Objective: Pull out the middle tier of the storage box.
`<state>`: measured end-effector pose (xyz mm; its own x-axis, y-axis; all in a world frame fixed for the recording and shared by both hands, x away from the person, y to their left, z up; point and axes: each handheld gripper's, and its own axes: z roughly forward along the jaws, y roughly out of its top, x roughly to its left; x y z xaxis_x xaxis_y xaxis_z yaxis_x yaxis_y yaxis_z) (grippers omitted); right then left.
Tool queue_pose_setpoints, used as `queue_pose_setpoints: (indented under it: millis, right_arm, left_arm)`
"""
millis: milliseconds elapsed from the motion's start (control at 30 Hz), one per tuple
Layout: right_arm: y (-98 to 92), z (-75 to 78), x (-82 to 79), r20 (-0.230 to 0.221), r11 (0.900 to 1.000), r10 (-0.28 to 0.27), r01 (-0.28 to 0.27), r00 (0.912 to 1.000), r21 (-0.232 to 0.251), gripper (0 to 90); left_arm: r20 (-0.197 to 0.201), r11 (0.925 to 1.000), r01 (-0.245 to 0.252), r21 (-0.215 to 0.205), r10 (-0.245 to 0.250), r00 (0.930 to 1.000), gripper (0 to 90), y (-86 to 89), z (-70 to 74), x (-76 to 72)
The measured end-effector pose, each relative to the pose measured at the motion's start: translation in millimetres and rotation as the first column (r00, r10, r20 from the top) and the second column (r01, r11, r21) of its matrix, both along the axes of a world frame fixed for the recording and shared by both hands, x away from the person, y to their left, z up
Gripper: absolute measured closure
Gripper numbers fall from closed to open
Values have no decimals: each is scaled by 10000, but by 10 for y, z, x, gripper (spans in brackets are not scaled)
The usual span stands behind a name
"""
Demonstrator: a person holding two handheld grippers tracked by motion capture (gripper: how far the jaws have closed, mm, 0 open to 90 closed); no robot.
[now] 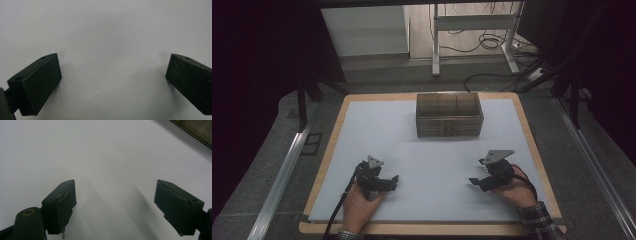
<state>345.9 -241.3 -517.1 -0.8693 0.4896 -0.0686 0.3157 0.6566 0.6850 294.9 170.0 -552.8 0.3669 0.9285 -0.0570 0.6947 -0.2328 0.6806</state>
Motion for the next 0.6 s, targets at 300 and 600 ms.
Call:
queue_pose_setpoints:
  millis: [300, 600]
  right_arm:
    - [42, 55, 21, 357, 9996, -129, 138, 9993, -261, 225]
    - [93, 100, 58, 558, 9986, -189, 216, 9983, -490, 245]
  left_arm:
    - [0, 10000, -4, -4, 4, 10000, 0, 0, 0, 0]
    - [-1, 10000, -4, -2, 4, 10000, 0, 0, 0, -1]
